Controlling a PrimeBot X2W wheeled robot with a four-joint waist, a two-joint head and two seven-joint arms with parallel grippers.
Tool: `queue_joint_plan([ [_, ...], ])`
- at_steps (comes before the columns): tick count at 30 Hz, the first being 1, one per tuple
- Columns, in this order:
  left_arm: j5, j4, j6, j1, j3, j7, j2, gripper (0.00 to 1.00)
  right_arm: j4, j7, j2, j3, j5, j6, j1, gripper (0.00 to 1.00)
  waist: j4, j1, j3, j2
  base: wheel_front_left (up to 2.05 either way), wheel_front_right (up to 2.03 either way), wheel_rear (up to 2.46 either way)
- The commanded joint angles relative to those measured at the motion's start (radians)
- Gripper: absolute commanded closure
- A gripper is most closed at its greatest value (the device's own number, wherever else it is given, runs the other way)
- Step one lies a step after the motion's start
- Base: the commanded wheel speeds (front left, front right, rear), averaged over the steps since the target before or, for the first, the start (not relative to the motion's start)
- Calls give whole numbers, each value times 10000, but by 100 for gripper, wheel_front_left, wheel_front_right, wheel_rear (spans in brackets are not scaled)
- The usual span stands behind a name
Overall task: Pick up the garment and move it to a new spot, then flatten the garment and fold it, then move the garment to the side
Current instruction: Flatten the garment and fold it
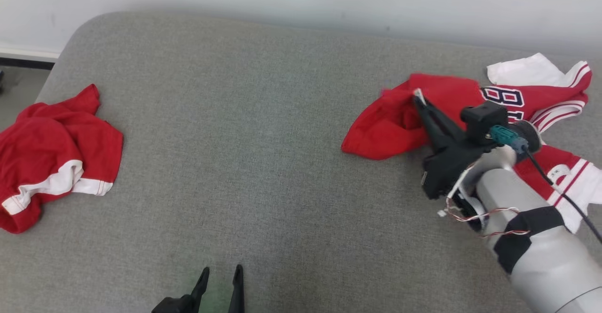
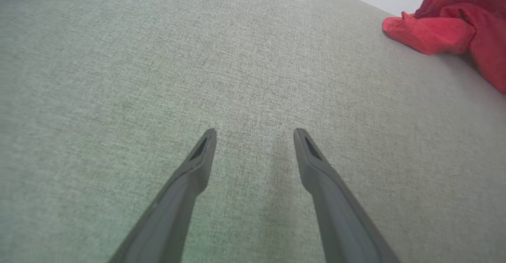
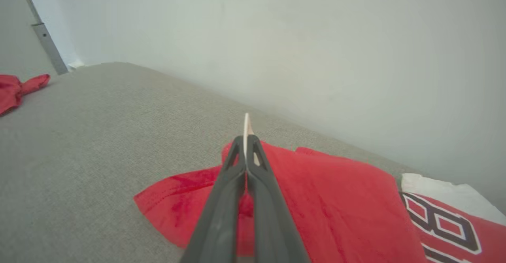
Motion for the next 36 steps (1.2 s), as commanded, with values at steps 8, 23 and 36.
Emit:
queue_joint_plan([
  [8,356,246,-185,399,369,-34,8,0,-3319,-36,725,105,524,-24,1297,100,-467,-1,-822,0,0,0,0],
  [23,684,649,-442,851,917,-34,8,0,-3857,96,634,3864,3122,-25,3240,0,-945,-1,-1907,0,0,0,0],
  [36,887,349,-498,1148,1433,-34,6,0,-3417,-36,537,348,2020,-25,4615,0,-2077,-1,-2145,0,0,0,0],
])
